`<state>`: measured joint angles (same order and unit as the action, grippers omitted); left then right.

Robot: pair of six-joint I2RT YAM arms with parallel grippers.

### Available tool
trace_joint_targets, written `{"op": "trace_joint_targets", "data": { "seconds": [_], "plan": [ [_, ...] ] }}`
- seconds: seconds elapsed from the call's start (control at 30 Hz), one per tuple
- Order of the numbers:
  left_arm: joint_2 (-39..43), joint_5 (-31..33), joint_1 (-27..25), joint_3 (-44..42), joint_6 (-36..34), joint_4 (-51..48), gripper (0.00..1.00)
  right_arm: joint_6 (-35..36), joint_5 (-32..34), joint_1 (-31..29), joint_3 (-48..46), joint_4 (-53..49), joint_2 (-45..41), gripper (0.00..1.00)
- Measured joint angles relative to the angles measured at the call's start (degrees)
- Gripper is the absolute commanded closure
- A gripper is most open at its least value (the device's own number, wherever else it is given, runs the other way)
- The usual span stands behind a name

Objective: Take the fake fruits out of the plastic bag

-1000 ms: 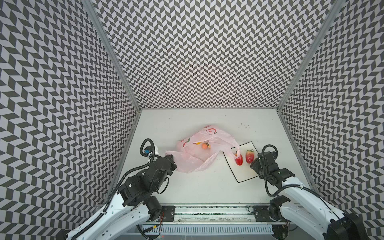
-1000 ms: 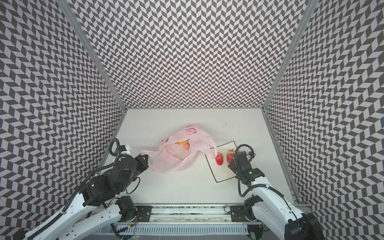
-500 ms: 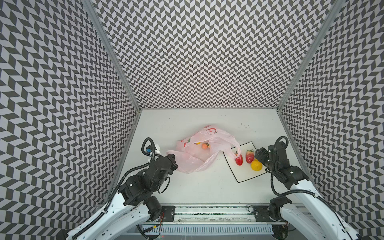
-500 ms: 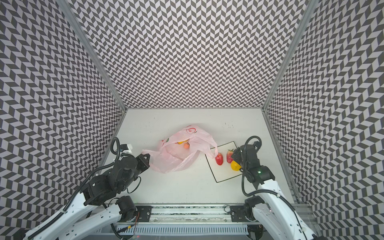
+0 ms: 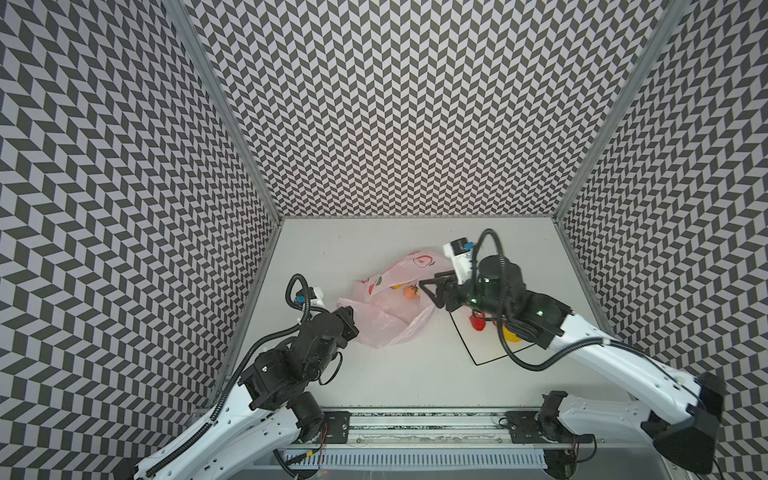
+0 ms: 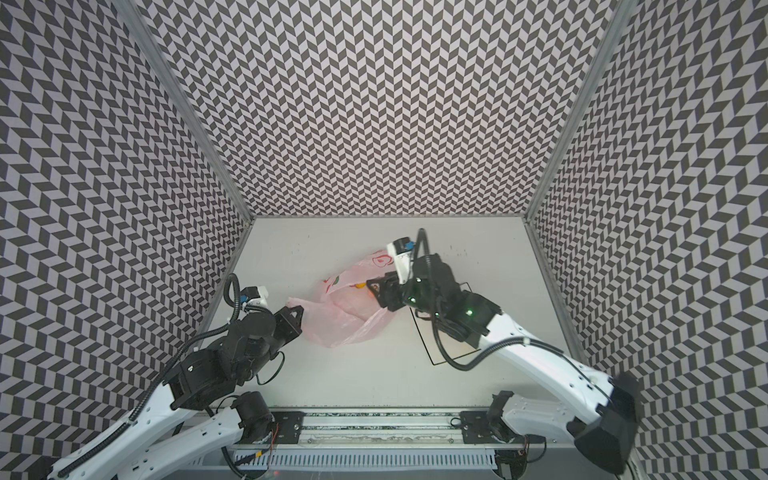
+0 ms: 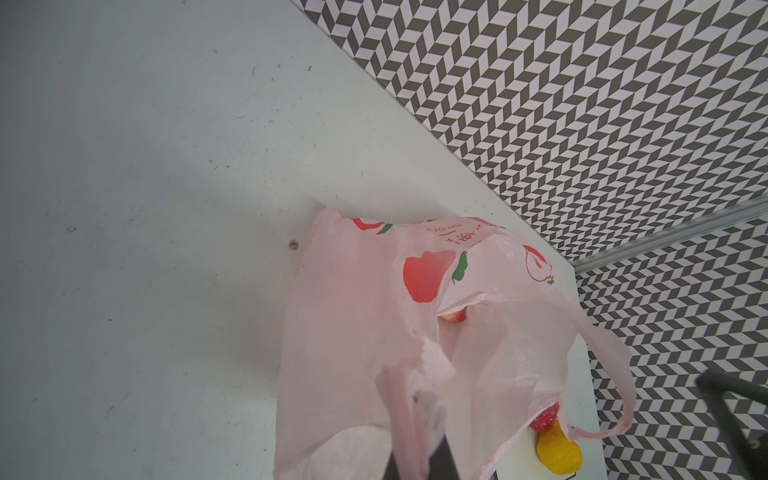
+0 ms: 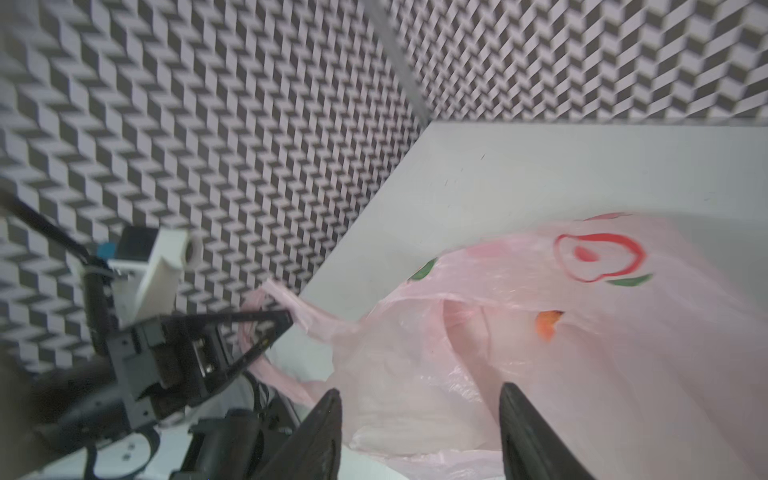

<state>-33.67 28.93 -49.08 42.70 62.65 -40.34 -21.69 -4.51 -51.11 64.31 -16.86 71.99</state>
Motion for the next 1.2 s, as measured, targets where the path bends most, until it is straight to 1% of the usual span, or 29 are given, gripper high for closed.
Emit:
{"op": "trace_joint_targets", "data": {
  "seconds": [0.07, 0.13, 0.2, 0.33, 0.43, 0.5, 0.6, 0.7, 0.83, 1.03, 1.2],
  "plan": [
    [0.76, -0.22, 0.00, -0.42, 0.00, 0.09, 1.00, 2.38, 0.09, -3.17, 3.04, -1.27, 6.97, 0.42],
    [1.42, -0.31, 0.00, -0.83, 0.00, 0.09, 1.00, 3.98, 0.70, -4.46, 5.66, -2.69, 13.05, 0.42],
    [1.84, -0.35, 0.00, -1.07, -0.02, 0.09, 1.00, 5.38, 2.16, -4.76, 8.37, -4.68, 19.17, 0.41],
    [2.05, -0.37, 0.00, -1.07, -0.07, 0.15, 1.00, 6.80, 8.72, -4.50, 11.41, -5.97, 29.11, 0.34],
    [1.86, -0.79, 0.00, -1.07, -0.26, 0.15, 1.00, 6.69, 13.40, -3.61, 11.41, -6.99, 33.11, 0.30],
    [1.60, -1.11, 0.00, -1.05, -0.81, 0.13, 1.00, 6.21, 15.43, -2.40, 11.10, -7.39, 34.32, 0.27],
    [1.14, -1.53, 0.00, -1.05, -2.01, 0.13, 1.00, 5.22, 17.25, -0.94, 8.15, -6.36, 34.12, 0.24],
    [0.85, -1.90, 0.00, -1.07, -3.52, 0.31, 1.00, 3.61, 17.16, 0.13, 4.15, -5.55, 34.12, 0.22],
    [-0.39, -2.67, 0.00, -1.05, -6.01, 1.31, 1.00, 1.11, 15.47, 0.20, 0.33, -5.38, 34.12, 0.21],
    [-3.56, -3.30, 0.00, -1.03, -9.38, 2.91, 1.00, -1.84, 14.78, 0.90, 1.42, -3.21, 34.10, 0.21],
    [-4.70, -3.76, 0.00, -1.01, -11.26, 3.80, 1.00, -3.52, 16.68, 3.30, 3.48, -0.20, 34.12, 0.21]
  ]
}}
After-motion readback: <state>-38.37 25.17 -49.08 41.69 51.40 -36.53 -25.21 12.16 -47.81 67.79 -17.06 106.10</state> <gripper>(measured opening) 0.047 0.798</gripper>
